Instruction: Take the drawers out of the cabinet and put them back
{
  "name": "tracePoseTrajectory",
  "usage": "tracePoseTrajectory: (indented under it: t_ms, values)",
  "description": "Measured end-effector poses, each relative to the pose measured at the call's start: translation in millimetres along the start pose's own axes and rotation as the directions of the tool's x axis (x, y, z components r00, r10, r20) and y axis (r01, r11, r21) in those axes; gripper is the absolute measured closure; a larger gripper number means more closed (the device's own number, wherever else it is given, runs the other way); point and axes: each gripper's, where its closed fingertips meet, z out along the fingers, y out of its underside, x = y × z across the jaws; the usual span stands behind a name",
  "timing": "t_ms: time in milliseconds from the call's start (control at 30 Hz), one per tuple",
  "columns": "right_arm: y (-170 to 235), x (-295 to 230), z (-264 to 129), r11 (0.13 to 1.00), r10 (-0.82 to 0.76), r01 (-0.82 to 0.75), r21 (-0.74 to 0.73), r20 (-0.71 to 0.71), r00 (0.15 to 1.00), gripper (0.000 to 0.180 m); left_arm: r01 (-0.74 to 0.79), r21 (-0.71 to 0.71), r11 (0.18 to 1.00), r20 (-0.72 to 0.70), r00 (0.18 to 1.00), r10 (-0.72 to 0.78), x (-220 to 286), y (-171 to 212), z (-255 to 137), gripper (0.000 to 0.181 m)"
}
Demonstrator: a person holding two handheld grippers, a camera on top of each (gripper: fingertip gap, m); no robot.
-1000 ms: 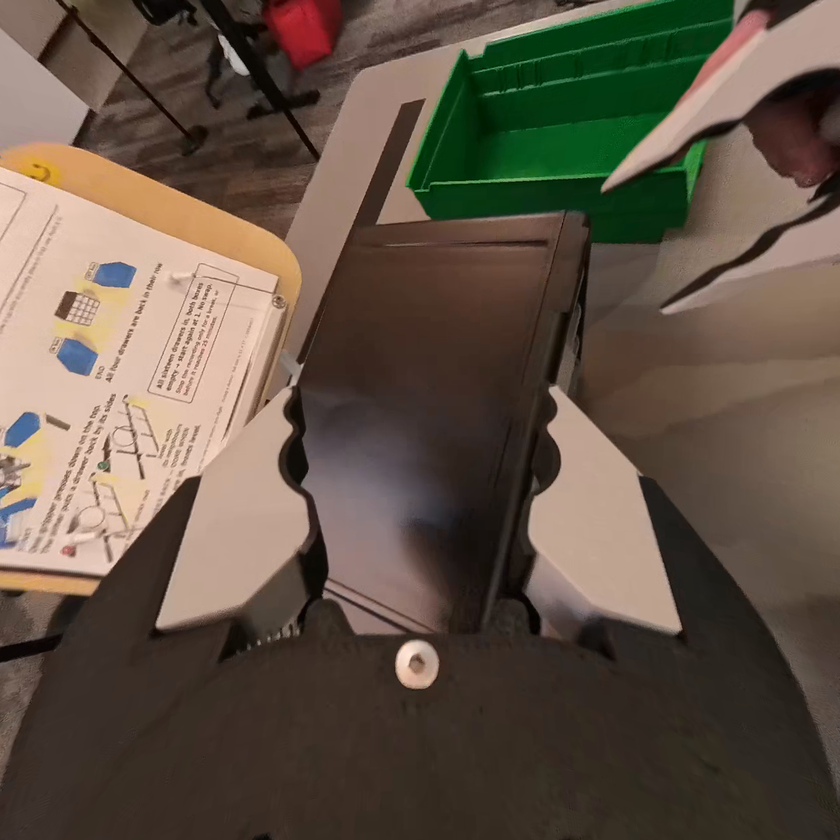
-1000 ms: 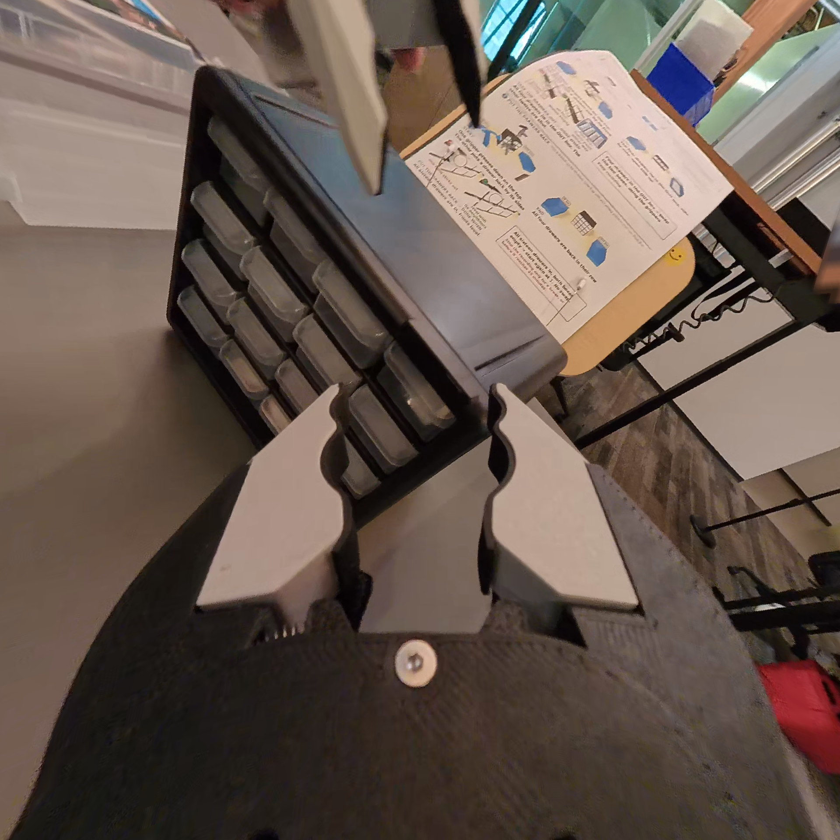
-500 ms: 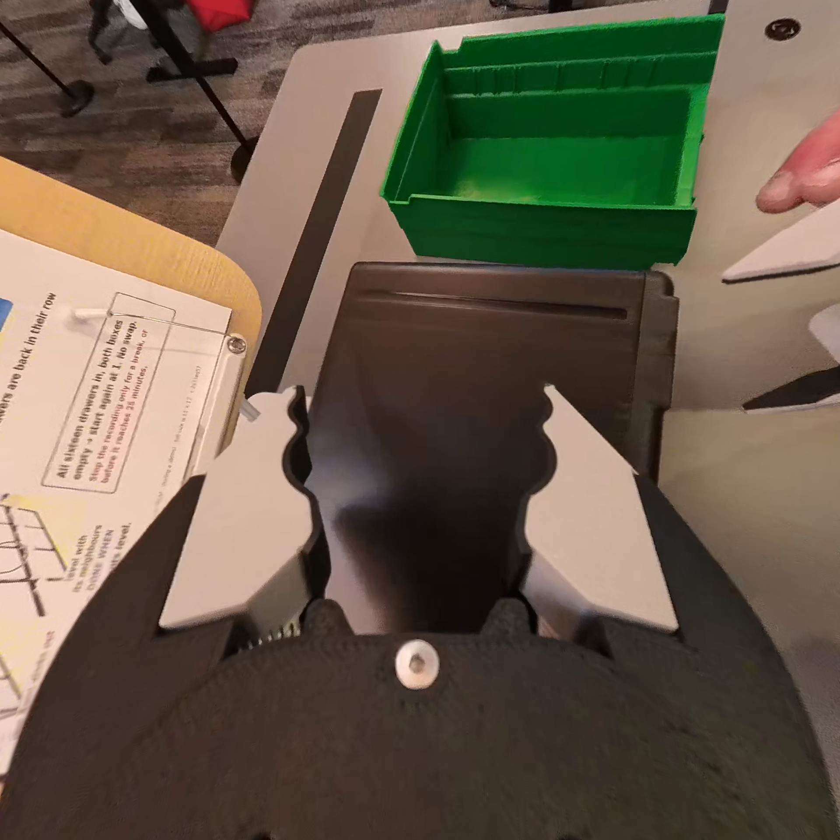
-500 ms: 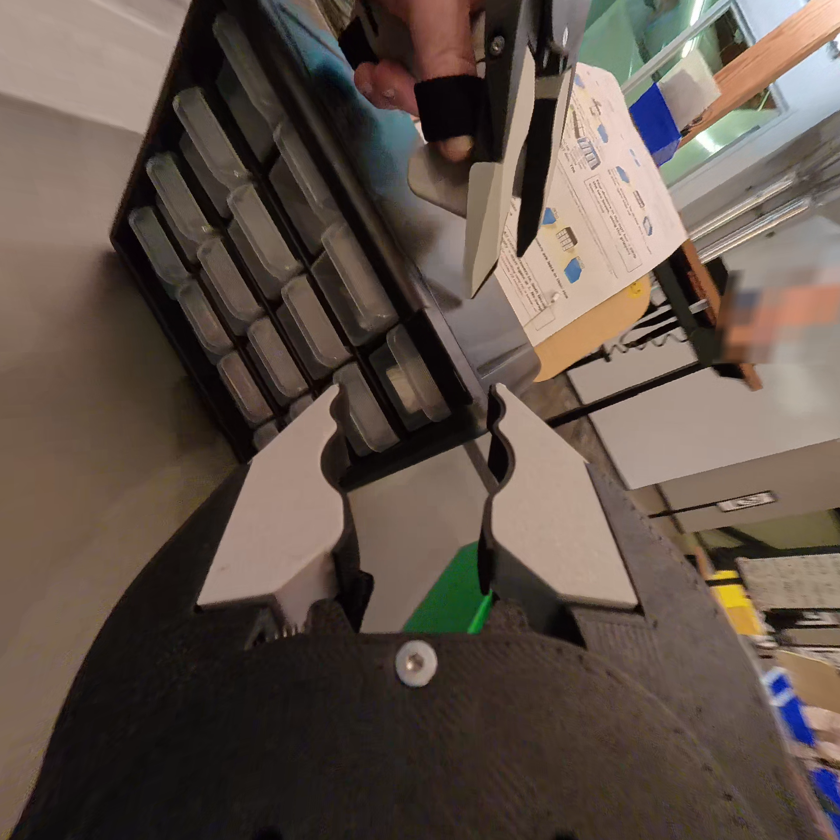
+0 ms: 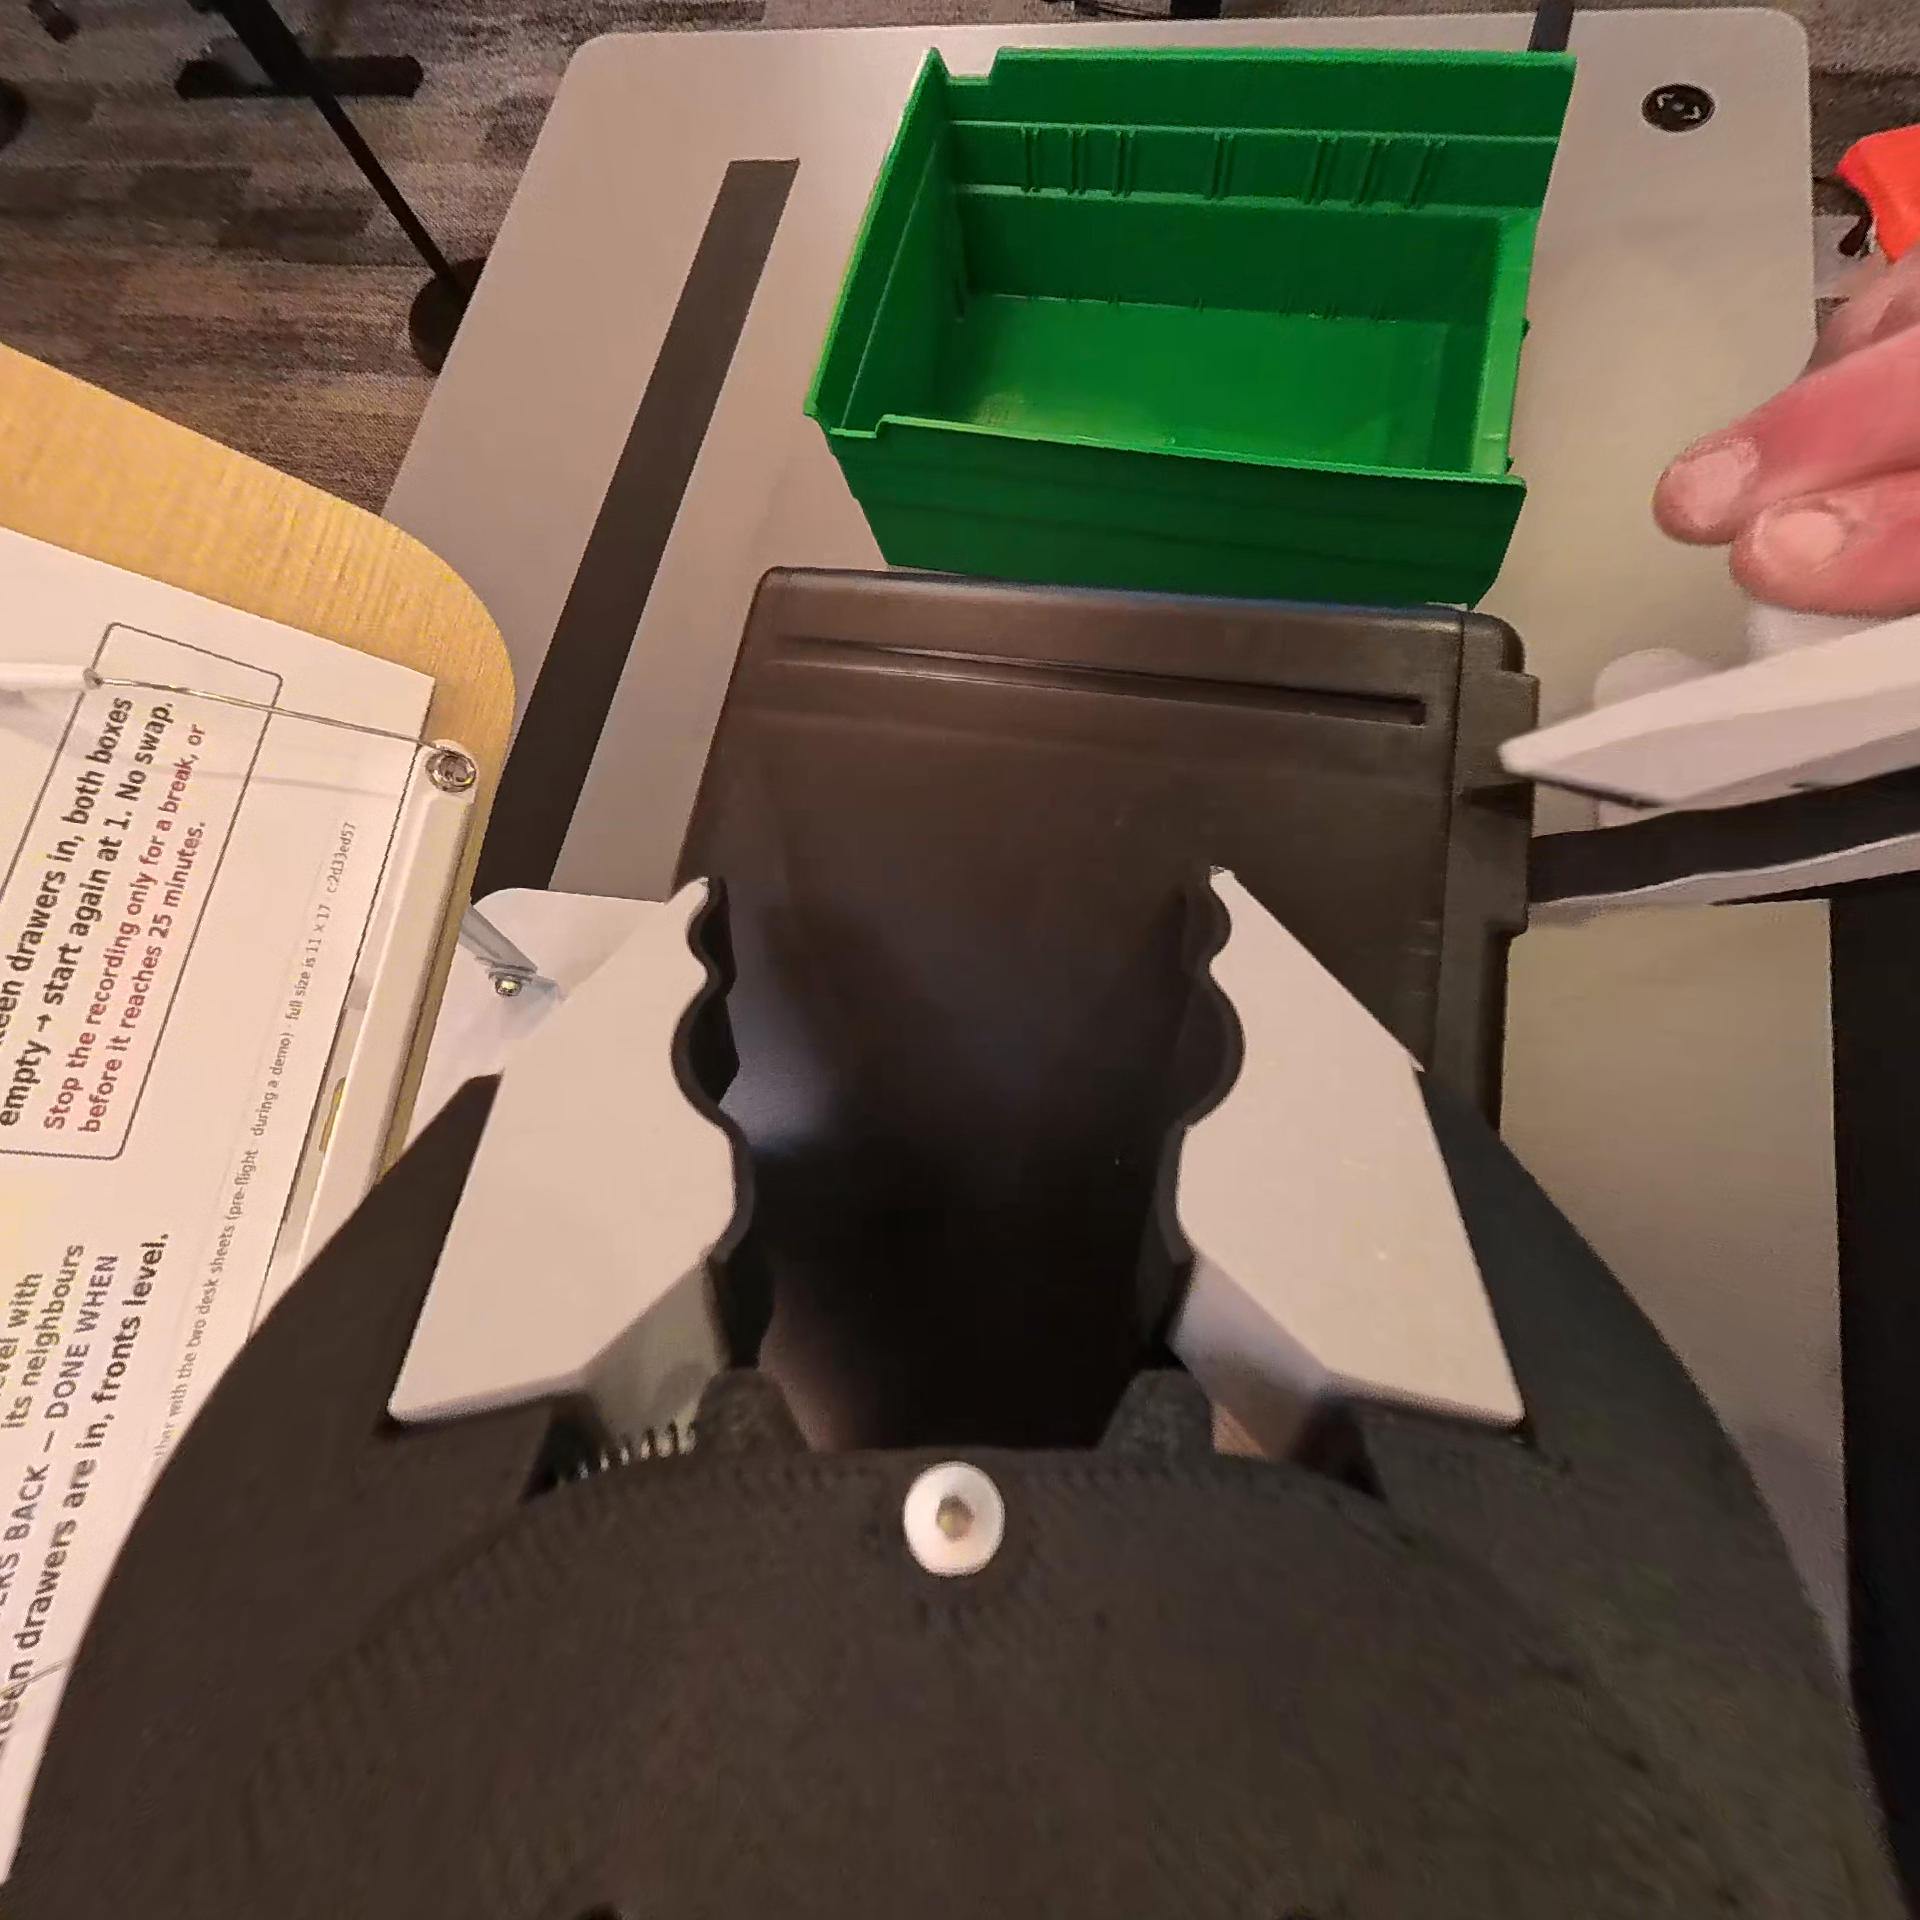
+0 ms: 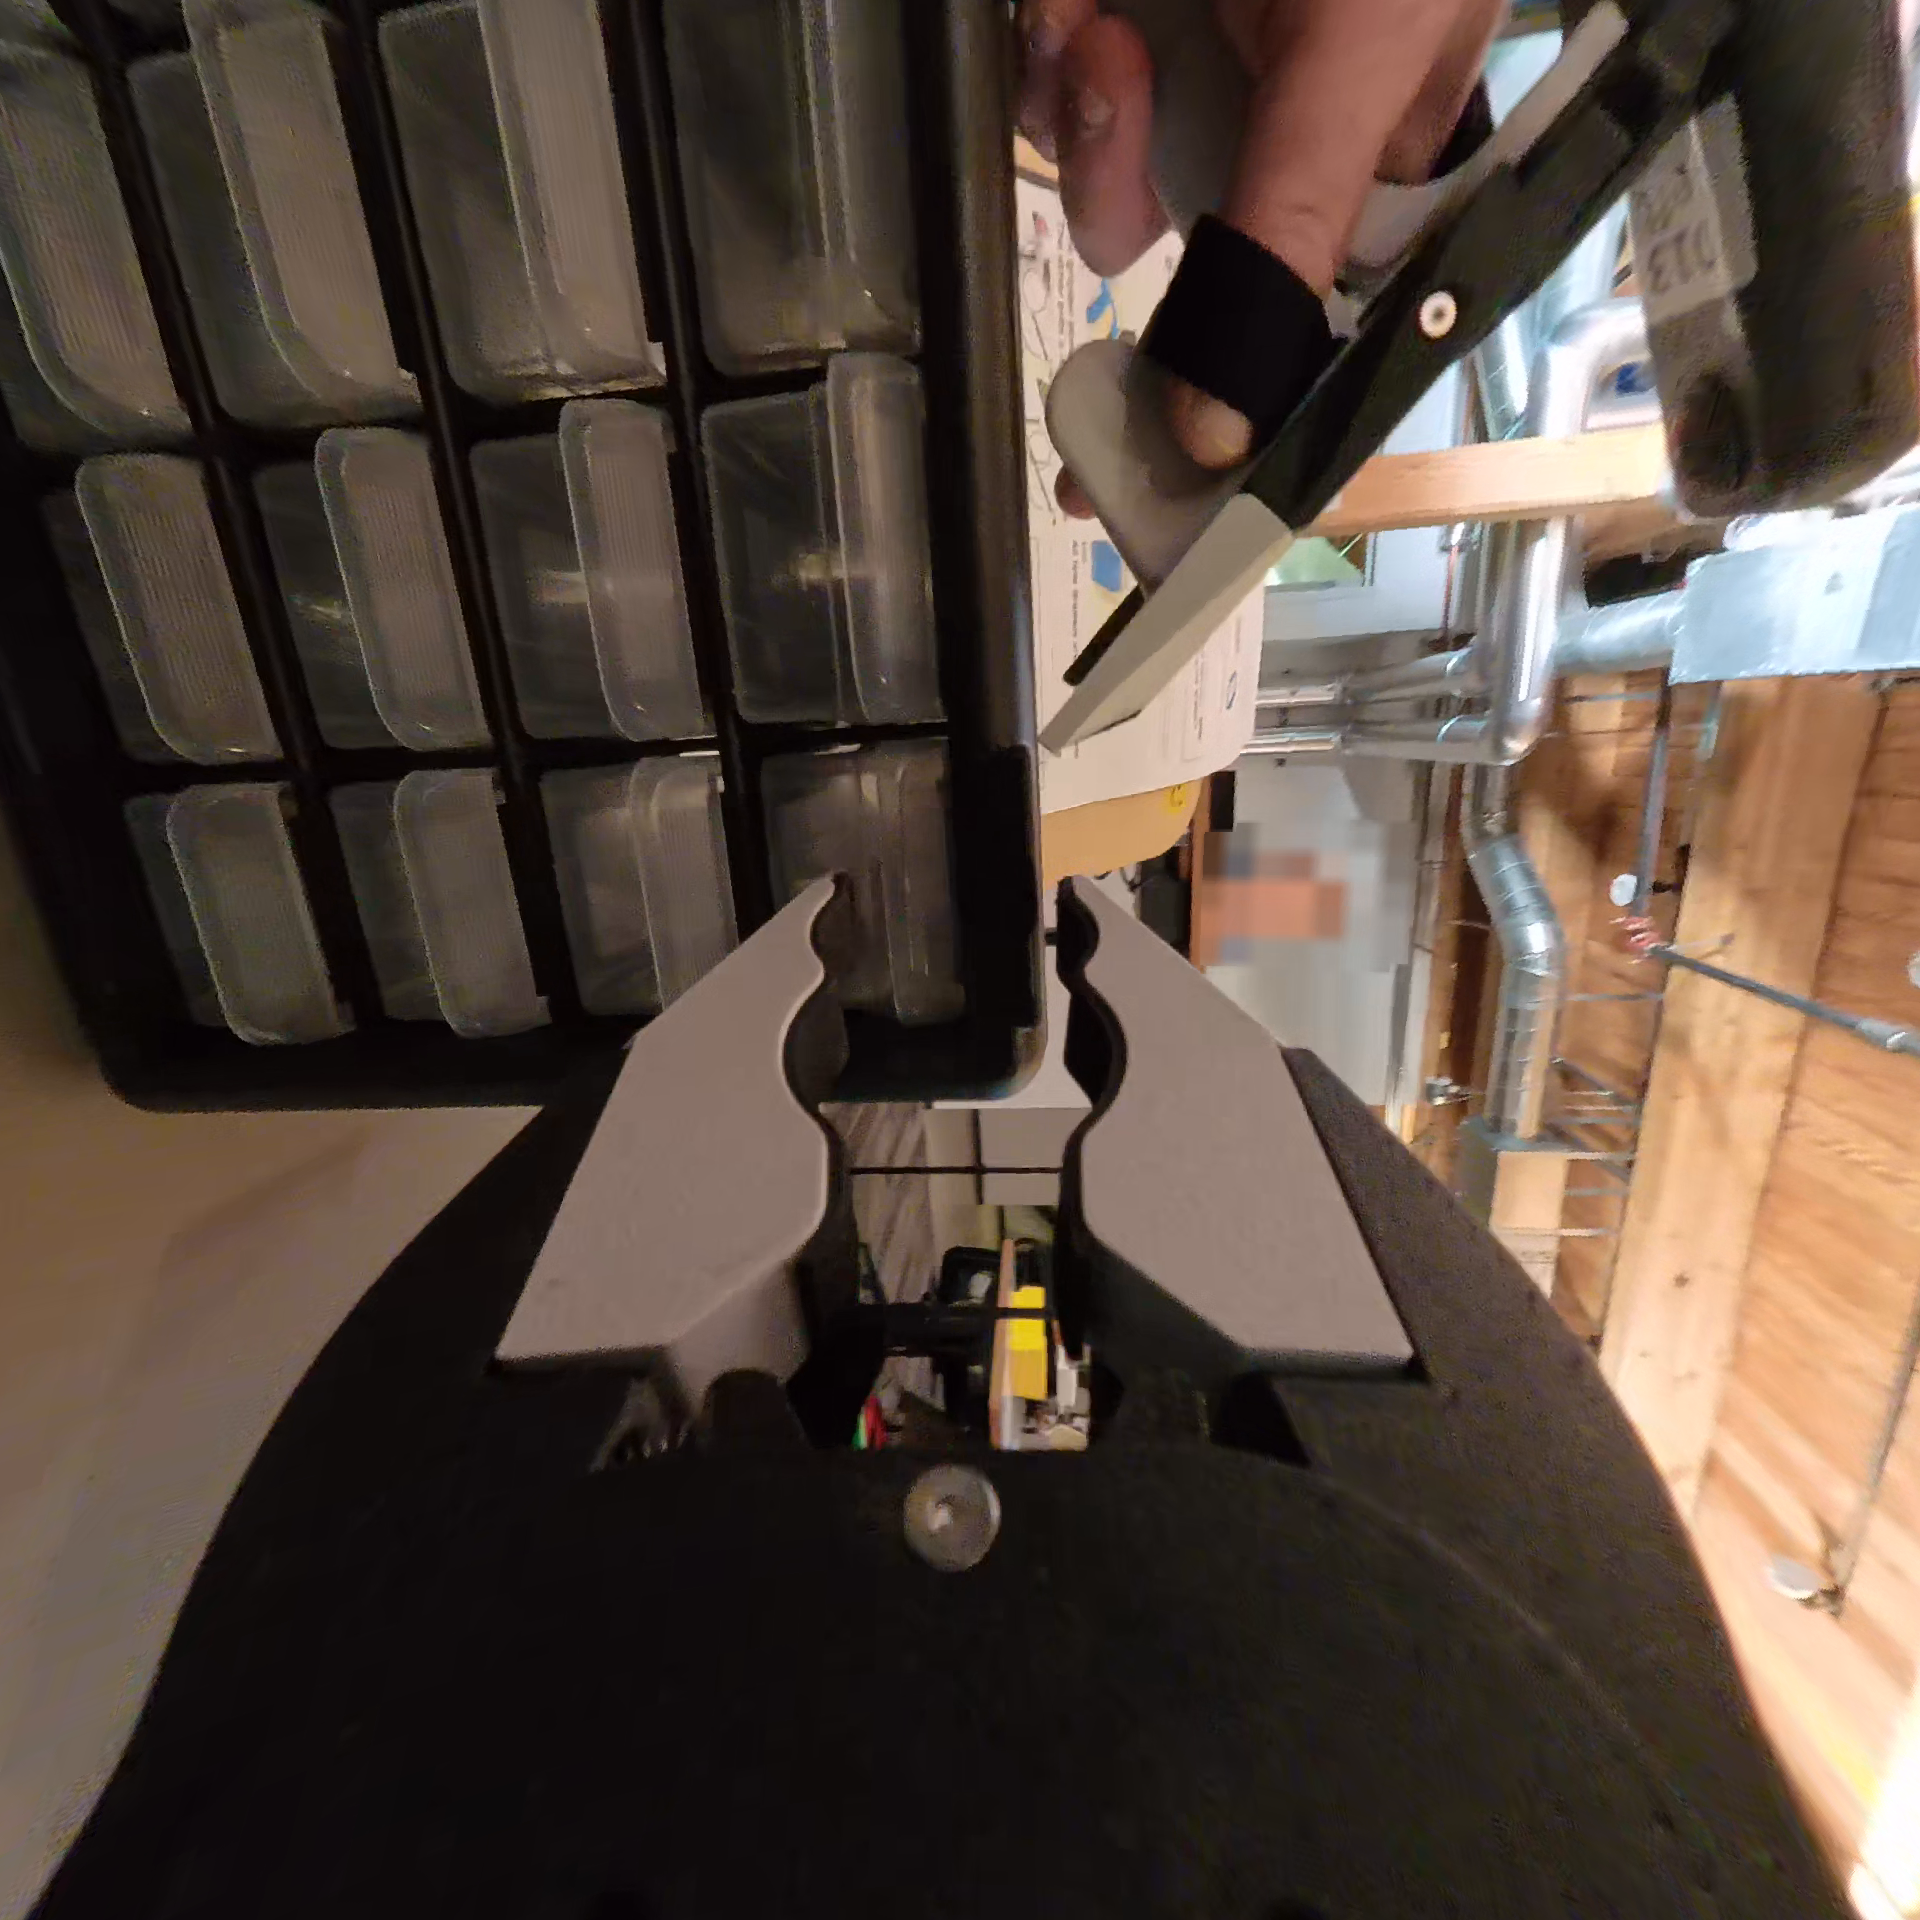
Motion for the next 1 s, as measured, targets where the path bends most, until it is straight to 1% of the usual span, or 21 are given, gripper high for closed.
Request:
tracePoseTrajectory:
  t_ms: [100,167,300,467,567,633,667,800,867,933,1000]
  values:
    - [-1.5,-3.7,1.2,1.0,-0.016,0.017,0.011,-0.024,1.0,0.143,0.022,-0.008,1.0,-0.013,1.0,-0.022,-0.9,1.0,1.0,0.093]
    - [-1.0,1.4,2.2,0.999,-0.031,0.031,0.007,-0.076,0.997,0.151,0.018,-0.007,1.0,-0.018,1.0,-0.018,0.1,0.8,1.0,0.095]
    - [0.1,2.4,4.8,0.997,-0.074,0.076,0.013,-0.124,0.99,0.152,0.003,-0.002,1.0,-0.018,1.0,-0.004,1.7,0.2,0.7,0.098]
    - [-0.2,2.6,2.3,0.995,-0.098,0.102,0.025,-0.127,0.987,0.153,0.013,-0.004,1.0,-0.01,1.0,-0.013,-0.2,0.5,1.0,0.095]
    - [-1.1,1.4,-4.9,0.996,-0.077,0.083,0.035,-0.135,0.988,0.155,0.014,-0.003,1.0,0.0,1.0,-0.014,-1.3,0.5,0.7,0.093]
    - [-4.3,-4.3,-11.6,0.996,-0.065,0.071,0.049,-0.112,0.992,0.168,0.016,-0.004,1.0,-0.003,1.0,-0.016,-1.4,0.6,0.8,0.093]
    - [-6.6,-7.1,-15.2,0.996,-0.058,0.065,0.058,-0.113,0.992,0.171,0.018,-0.005,1.0,-0.005,1.0,-0.018,-1.4,0.6,0.9,0.093]
    - [-6.5,-8.2,-24.0,0.999,-0.012,0.016,0.047,-0.09,0.996,0.168,0.019,-0.006,1.0,-0.012,1.0,-0.019,-0.9,0.7,1.1,0.094]
    - [-6.3,-6.0,-28.4,0.999,0.022,-0.019,0.049,-0.059,0.998,0.161,0.019,-0.006,1.0,-0.014,1.0,-0.02,-0.6,0.7,1.1,0.094]
    - [-5.4,-8.5,-30.5,0.996,0.083,-0.083,0.033,0.003,0.997,0.148,0.02,-0.006,1.0,-0.015,1.0,-0.02,-0.6,0.7,1.2,0.094]
    - [-5.6,-6.4,-33.2,0.986,0.163,-0.164,0.014,0.034,0.986,0.147,0.021,-0.007,1.0,-0.015,1.0,-0.021,-0.7,0.9,1.1,0.094]
